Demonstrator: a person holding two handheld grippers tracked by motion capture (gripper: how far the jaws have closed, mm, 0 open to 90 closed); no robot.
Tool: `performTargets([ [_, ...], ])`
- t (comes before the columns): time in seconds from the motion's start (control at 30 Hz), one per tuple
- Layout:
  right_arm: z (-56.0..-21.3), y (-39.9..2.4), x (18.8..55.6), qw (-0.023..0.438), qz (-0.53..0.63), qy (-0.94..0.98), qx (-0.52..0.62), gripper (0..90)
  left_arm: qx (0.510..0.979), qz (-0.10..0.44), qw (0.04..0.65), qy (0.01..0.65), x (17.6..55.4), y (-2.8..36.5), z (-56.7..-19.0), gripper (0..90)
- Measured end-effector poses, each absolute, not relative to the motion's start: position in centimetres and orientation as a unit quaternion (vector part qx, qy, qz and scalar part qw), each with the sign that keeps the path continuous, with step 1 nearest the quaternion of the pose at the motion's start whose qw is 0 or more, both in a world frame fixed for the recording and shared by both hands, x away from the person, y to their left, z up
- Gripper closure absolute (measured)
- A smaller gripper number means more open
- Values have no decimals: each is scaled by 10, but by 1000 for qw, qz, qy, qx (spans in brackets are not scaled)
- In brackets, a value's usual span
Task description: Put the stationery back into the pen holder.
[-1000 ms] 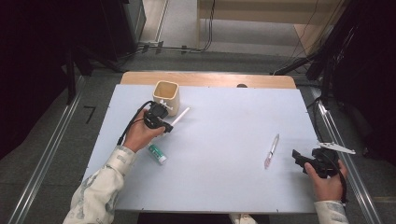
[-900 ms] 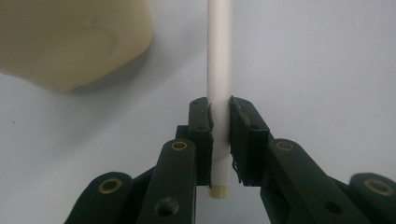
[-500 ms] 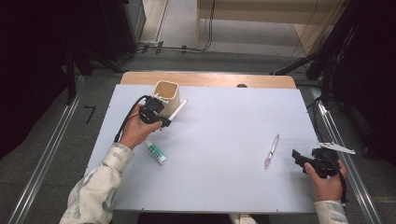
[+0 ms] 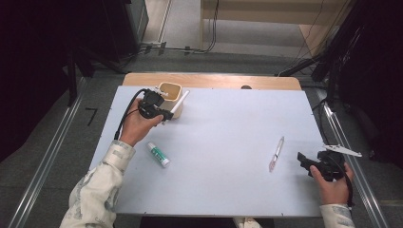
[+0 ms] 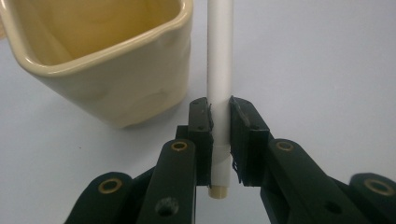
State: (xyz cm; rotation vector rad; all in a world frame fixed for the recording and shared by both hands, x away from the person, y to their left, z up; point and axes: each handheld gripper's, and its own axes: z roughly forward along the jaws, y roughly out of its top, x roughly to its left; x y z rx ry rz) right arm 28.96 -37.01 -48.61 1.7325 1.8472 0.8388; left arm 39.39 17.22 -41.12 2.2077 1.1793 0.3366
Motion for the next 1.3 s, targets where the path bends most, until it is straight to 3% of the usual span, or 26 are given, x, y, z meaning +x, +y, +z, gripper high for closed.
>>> performTargets([
  [1.3,-486,-370,290,234,305,673,631,207,775,179,369,480,403,196,-389,795],
])
